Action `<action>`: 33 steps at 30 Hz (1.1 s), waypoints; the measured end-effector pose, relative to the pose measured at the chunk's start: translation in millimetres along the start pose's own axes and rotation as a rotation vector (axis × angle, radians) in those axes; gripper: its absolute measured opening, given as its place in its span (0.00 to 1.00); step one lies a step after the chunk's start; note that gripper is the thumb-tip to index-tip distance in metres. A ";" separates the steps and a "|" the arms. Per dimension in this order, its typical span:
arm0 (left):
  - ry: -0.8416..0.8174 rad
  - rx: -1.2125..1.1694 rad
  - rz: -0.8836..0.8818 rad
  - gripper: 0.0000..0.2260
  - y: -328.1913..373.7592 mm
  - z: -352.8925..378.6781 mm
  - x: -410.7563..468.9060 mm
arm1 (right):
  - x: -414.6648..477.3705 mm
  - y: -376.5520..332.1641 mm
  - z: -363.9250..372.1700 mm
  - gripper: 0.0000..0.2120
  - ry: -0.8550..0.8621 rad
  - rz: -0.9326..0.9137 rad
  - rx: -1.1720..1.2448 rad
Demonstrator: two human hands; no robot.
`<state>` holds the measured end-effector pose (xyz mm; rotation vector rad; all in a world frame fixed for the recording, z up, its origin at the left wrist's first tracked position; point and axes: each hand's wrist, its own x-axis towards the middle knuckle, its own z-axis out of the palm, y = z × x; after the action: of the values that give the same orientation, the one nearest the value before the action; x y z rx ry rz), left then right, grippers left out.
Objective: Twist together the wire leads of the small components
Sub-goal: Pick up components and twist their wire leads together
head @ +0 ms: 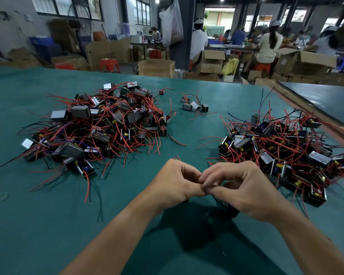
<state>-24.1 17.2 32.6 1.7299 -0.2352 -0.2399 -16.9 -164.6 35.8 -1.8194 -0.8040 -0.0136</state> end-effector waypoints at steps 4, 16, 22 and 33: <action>0.003 0.021 0.019 0.09 -0.2 0.6 -0.1 | -0.5 0.7 -1.6 0.06 -0.020 0.019 0.013; 0.095 -0.054 0.096 0.11 -1.3 7.0 2.3 | 5.6 9.0 -2.1 0.08 0.202 0.094 0.078; 0.155 -0.120 0.098 0.09 -0.3 5.9 0.9 | 5.0 11.7 -3.1 0.08 0.290 0.113 0.079; 0.184 -0.093 -0.009 0.08 -0.6 1.6 3.4 | 2.1 0.4 -0.7 0.10 0.187 -0.051 -0.161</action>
<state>-21.3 14.9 31.6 1.6498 -0.0802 -0.0962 -14.8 -164.1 36.5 -1.9150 -0.7332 -0.2852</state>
